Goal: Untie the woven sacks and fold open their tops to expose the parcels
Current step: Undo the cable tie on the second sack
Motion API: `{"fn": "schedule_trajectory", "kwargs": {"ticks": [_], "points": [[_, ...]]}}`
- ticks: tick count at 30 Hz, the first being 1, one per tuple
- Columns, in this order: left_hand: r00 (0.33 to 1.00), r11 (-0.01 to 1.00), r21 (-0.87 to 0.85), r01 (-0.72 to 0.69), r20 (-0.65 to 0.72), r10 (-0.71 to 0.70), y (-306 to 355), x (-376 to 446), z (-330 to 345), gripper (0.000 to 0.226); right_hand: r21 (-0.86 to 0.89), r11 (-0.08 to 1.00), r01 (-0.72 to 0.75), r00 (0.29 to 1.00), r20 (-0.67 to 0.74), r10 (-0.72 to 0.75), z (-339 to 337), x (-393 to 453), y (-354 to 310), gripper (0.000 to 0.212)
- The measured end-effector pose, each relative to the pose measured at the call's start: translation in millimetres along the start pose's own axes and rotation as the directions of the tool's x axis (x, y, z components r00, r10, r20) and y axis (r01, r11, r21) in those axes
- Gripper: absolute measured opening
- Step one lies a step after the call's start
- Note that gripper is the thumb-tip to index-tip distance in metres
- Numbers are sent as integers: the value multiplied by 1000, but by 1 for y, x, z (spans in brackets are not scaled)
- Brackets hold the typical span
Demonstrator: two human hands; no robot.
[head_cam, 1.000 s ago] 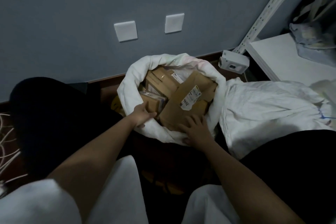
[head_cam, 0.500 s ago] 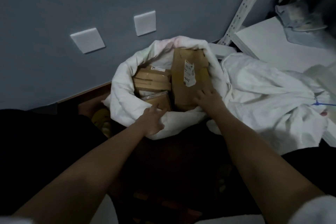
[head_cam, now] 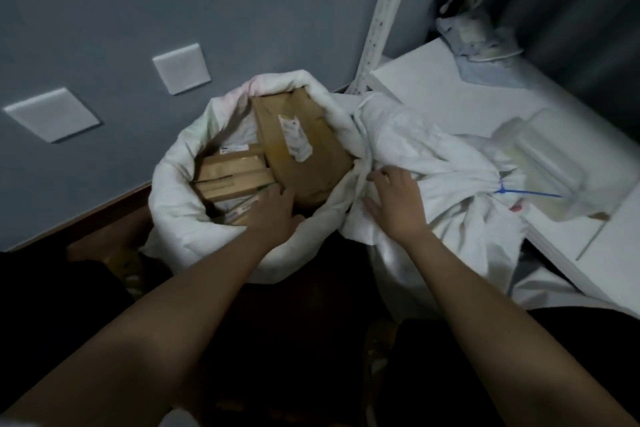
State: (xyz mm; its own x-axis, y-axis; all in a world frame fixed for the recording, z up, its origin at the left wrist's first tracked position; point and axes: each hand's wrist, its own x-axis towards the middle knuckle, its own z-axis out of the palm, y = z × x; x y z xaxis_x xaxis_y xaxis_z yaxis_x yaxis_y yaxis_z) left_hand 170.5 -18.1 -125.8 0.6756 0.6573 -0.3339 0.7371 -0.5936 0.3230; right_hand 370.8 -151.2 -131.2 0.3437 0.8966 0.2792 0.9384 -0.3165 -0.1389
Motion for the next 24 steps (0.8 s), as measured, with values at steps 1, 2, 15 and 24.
{"fn": "schedule_trajectory", "kwargs": {"ticks": [1, 2, 15, 24], "points": [[1000, 999, -32, -20, -1, 20, 11, 0, -1, 46, 21, 999, -35, 999, -11, 35, -11, -14, 4, 35], [999, 997, -66, -50, 1, 50, 24, 0, 0, 46, 31, 997, -73, 997, -11, 74, -23, -27, 8, 34], [949, 949, 57, -311, -44, 313, 204, -22, -36, 42, 59, 915, -400, 916, -11, 401, -150, -103, 82, 37], [866, 876, 247, -415, -188, 464, 246, 40, -23, 62, 23, 825, -564, 825, 60, 562, -126, -64, 129, 50]]}}
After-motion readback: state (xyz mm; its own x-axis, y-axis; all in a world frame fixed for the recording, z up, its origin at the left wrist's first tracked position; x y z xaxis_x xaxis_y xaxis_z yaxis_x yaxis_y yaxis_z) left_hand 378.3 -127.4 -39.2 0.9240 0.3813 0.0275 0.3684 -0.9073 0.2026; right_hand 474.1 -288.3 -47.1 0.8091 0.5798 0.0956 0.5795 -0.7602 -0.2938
